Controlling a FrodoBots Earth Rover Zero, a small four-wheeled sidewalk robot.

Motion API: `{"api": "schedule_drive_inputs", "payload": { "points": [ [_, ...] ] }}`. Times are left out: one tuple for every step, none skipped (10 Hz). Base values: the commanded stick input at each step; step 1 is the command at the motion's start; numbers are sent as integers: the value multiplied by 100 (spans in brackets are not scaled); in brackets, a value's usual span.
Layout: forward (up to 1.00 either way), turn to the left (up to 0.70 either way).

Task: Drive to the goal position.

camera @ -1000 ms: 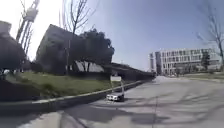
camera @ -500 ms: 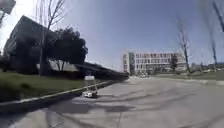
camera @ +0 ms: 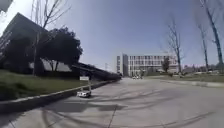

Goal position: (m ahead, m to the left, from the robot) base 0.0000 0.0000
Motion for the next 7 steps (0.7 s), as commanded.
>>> {"api": "schedule_drive_inputs", "payload": {
  "points": [
    [-23,11],
    [-9,5],
    [0,0],
    [0,0],
    [0,0],
    [0,0],
    [0,0]
  ]
}}
